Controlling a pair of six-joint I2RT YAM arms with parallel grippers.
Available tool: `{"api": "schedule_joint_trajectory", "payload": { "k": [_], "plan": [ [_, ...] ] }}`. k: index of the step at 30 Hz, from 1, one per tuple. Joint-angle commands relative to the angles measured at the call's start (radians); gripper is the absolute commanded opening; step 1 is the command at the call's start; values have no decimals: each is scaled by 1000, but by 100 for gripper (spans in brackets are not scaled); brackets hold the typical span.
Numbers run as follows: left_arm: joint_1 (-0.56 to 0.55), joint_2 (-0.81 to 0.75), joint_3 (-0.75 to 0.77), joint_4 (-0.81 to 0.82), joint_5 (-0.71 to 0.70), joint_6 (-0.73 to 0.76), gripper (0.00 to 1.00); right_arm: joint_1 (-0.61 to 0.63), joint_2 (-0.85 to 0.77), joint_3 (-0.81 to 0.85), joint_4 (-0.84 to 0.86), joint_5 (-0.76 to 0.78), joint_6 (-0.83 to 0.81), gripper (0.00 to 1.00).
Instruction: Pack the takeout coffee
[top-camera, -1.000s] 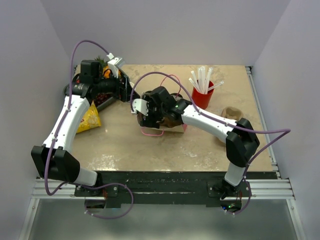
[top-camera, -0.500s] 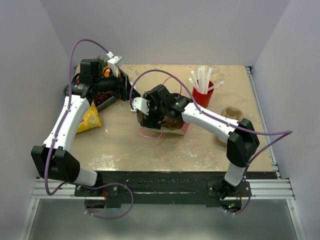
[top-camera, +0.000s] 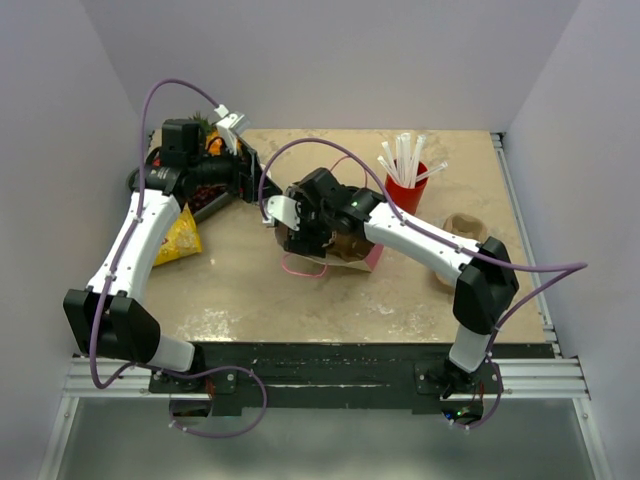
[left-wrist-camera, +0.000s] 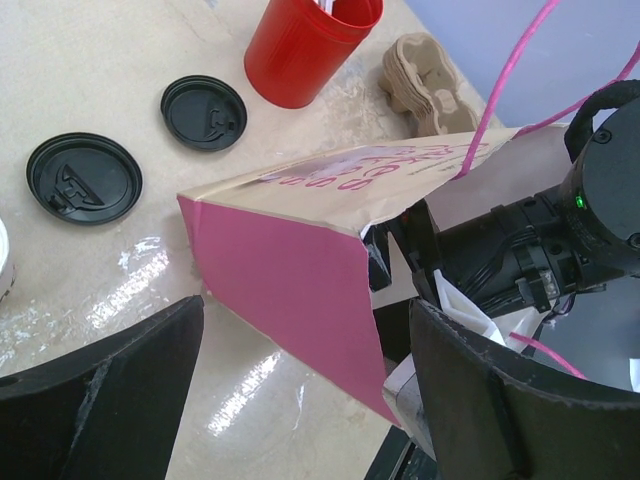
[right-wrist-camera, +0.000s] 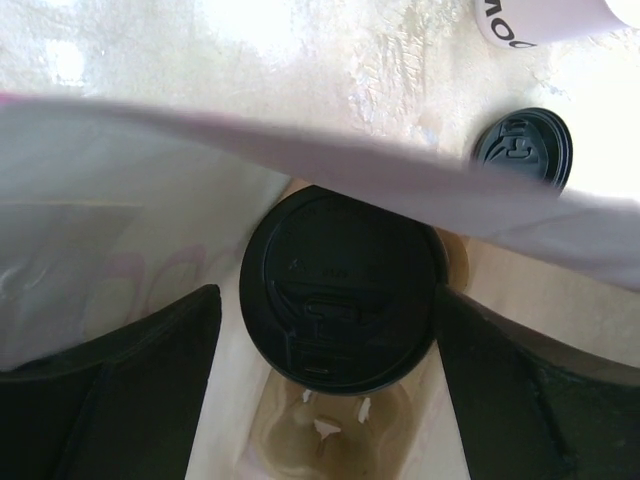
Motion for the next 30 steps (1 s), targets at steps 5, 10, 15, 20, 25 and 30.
{"api": "schedule_joint_trajectory", "payload": {
  "k": [5, 10, 15, 20, 25, 30],
  "plan": [
    [-63, 15, -42, -135, 136, 14, 88, -21, -24, 37, 128, 42, -4, 67],
    [-66, 23, -40, -136, 136, 17, 88, -18, -46, 3, 148, 68, -43, 66],
    [-66, 32, -37, -141, 138, 22, 88, -18, -83, -51, 175, 62, -72, 57],
    [-66, 42, -34, -162, 139, 54, 88, -20, -136, -158, 238, 36, -98, 54],
    [-66, 62, -16, -197, 151, 154, 89, -20, -135, -165, 244, 47, -104, 55],
    [-67, 83, -9, -204, 176, 185, 90, -23, -176, -157, 272, 8, -72, 75]
  ]
}}
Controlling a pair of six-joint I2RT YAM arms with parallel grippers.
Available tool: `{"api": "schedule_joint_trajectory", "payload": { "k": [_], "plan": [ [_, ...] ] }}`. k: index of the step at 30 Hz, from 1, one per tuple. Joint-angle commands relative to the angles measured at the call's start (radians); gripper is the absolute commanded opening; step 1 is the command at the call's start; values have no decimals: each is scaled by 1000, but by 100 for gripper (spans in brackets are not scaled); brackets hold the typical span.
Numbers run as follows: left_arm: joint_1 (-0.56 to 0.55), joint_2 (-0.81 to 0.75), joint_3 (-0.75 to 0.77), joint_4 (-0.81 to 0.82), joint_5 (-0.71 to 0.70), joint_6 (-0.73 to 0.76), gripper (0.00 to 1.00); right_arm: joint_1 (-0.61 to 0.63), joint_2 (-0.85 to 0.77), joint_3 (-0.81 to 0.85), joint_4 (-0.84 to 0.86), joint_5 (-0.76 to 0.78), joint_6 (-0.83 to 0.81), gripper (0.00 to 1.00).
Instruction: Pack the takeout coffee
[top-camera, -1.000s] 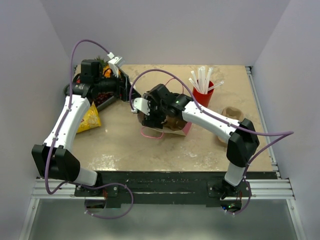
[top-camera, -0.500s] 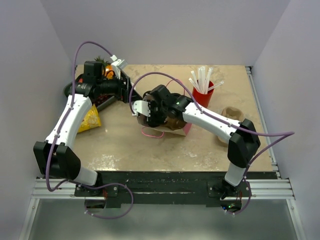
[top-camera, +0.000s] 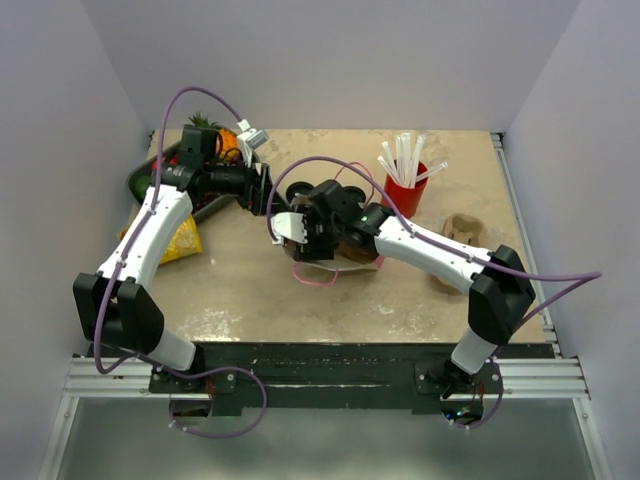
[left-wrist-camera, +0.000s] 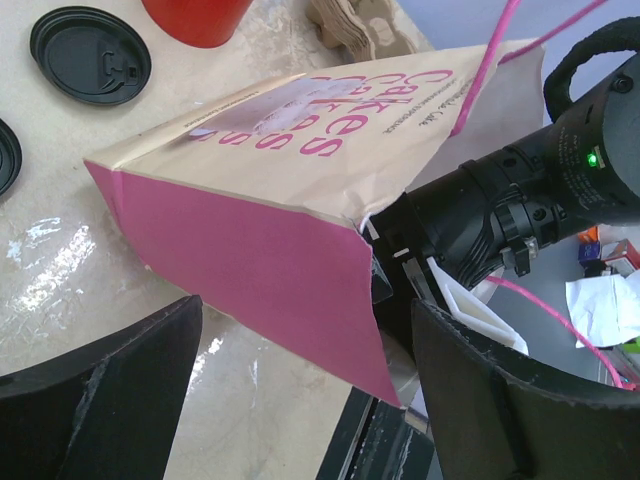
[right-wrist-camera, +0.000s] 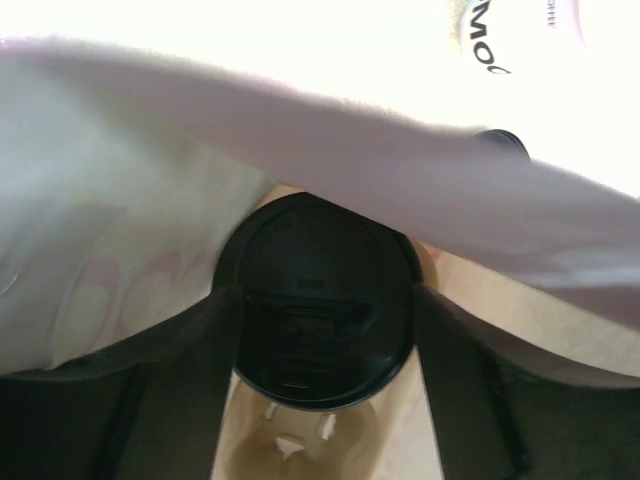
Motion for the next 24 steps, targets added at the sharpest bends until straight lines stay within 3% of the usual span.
{"api": "schedule_joint_trajectory", "payload": {
  "k": [1, 13, 24],
  "plan": [
    [-19, 28, 7, -110, 61, 106, 90, -28, -75, 33, 121, -5, 108, 76],
    [-35, 25, -10, -32, 101, 35, 89, -34, -116, 41, 117, 35, 130, 82],
    [-35, 22, -16, -6, 124, -8, 90, -37, -126, 68, 90, -23, 171, 94]
  ]
}}
